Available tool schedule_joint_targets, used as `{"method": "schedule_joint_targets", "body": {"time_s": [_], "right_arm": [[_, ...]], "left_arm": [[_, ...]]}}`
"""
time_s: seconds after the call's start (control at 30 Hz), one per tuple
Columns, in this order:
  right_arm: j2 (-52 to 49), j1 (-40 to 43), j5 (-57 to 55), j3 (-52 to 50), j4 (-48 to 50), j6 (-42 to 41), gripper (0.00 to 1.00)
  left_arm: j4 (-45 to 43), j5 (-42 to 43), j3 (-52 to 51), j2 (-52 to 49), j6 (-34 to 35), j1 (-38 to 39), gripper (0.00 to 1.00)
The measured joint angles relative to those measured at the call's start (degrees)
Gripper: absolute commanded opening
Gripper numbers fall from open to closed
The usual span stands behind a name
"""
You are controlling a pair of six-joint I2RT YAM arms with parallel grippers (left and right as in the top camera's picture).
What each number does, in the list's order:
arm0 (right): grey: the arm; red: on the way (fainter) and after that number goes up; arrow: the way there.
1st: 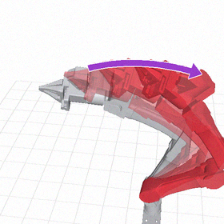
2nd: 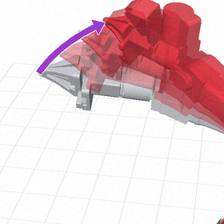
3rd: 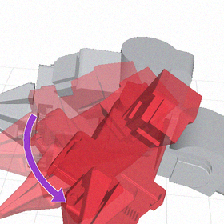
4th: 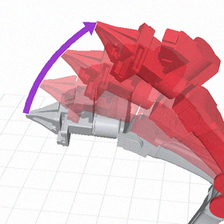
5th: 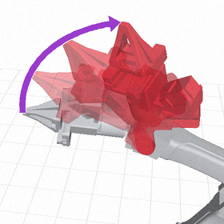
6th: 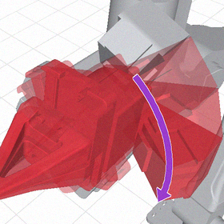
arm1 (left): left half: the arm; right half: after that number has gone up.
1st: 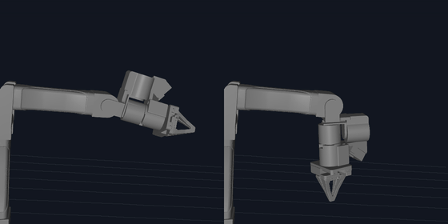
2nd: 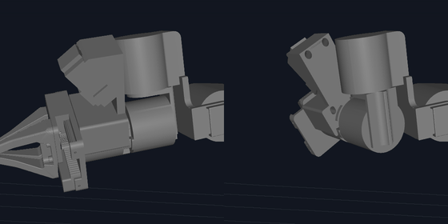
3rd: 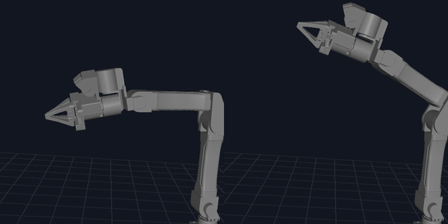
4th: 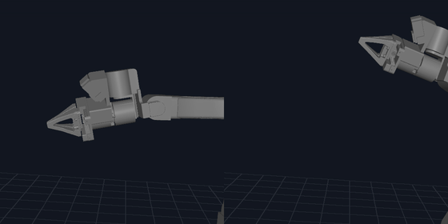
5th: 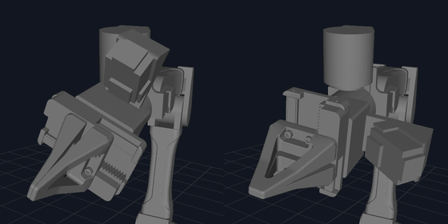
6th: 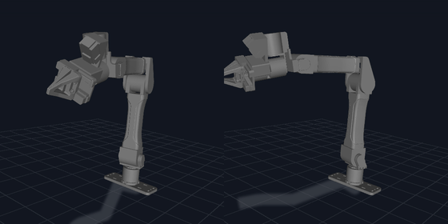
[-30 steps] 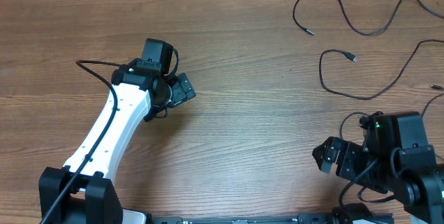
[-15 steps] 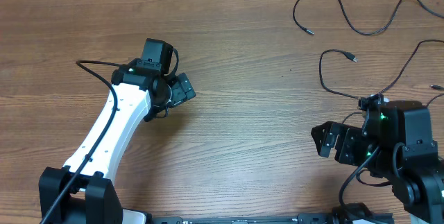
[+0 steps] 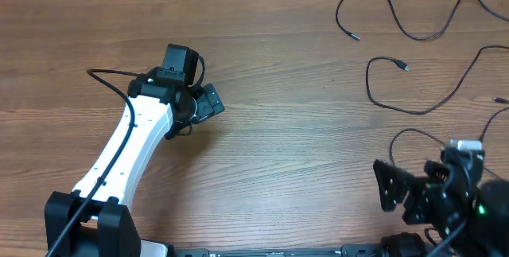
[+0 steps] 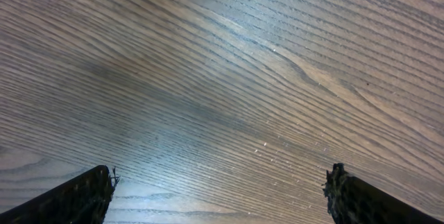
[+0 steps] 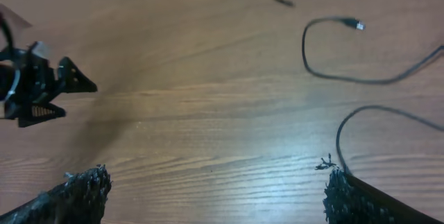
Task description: Untangle cables
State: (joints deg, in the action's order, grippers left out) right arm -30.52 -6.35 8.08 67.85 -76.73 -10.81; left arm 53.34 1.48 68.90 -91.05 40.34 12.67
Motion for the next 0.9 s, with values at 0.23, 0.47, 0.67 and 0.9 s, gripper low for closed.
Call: {"method": "schedule_joint_targets", "body": {"time_s": [0.23,0.47,0.67,0.9], "right_arm": [[3.7,0.0,0.0,-0.1,0.0,1.0,1.00],[8.7,0.0,0.0,-2.4,3.1,1.5,1.00],[12.1,0.0,1.0,-12.7,16.3,1.9,1.00],[14.2,0.0,4.0,-25.2,30.6,1.9,1.00]], "left_arm": [[0.0,0.0,0.0,0.0,0.0,0.0,1.00],[0.0,0.0,0.0,0.0,0.0,0.0,1.00],[0.0,0.0,0.0,0.0,0.0,0.0,1.00],[0.0,0.0,0.0,0.0,0.0,0.0,1.00]]}}
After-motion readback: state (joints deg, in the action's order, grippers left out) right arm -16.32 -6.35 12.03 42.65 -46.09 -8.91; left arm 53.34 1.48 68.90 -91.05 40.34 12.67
